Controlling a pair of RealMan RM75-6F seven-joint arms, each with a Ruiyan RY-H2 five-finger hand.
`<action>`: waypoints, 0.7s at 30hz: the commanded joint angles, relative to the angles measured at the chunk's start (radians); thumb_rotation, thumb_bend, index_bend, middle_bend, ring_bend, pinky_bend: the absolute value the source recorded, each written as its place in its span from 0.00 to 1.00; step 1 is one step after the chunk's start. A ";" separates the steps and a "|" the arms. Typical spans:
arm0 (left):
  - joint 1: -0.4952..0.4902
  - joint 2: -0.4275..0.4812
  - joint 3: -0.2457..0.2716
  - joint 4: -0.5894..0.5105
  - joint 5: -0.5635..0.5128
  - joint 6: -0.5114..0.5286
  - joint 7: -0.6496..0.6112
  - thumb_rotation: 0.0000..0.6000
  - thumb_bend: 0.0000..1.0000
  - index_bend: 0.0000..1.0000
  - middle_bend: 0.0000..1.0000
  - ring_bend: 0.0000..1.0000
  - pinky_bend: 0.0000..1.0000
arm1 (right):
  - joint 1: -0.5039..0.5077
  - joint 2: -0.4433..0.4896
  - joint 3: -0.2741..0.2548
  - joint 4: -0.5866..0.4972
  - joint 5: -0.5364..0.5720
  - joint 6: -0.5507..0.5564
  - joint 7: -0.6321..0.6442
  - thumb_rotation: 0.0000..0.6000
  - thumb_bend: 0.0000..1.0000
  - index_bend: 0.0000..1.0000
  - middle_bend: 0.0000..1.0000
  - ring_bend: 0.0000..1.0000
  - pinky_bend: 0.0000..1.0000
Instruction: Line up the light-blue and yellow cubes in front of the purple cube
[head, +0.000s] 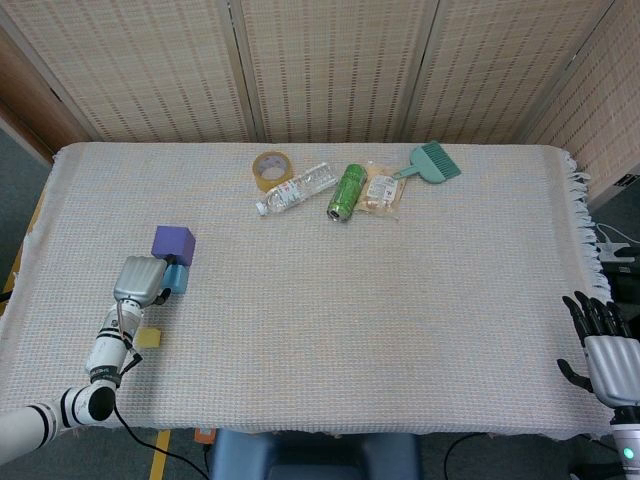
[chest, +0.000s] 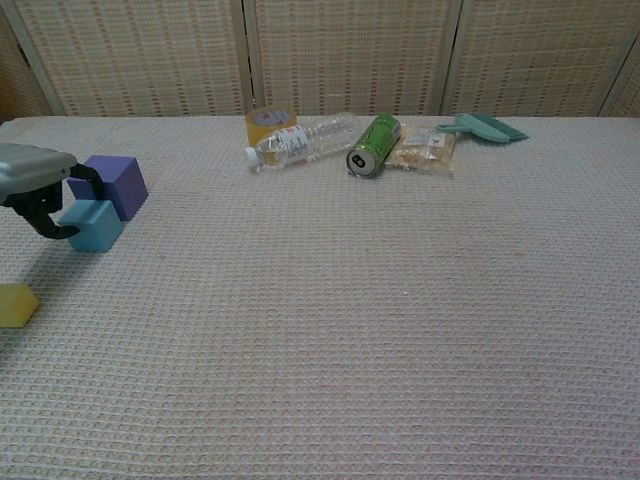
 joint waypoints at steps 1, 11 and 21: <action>0.000 0.003 0.002 -0.008 0.000 0.007 0.003 1.00 0.35 0.28 1.00 1.00 1.00 | -0.001 0.000 0.000 0.000 -0.002 0.002 0.001 1.00 0.00 0.00 0.00 0.00 0.00; 0.044 0.050 0.031 -0.133 0.109 0.165 0.029 1.00 0.36 0.29 1.00 1.00 1.00 | -0.005 0.004 -0.008 -0.009 -0.009 0.004 -0.004 1.00 0.00 0.00 0.00 0.00 0.00; 0.099 0.093 0.110 -0.296 0.170 0.172 0.021 1.00 0.36 0.28 1.00 1.00 1.00 | -0.014 0.007 -0.017 -0.017 -0.035 0.026 -0.001 1.00 0.00 0.00 0.00 0.00 0.00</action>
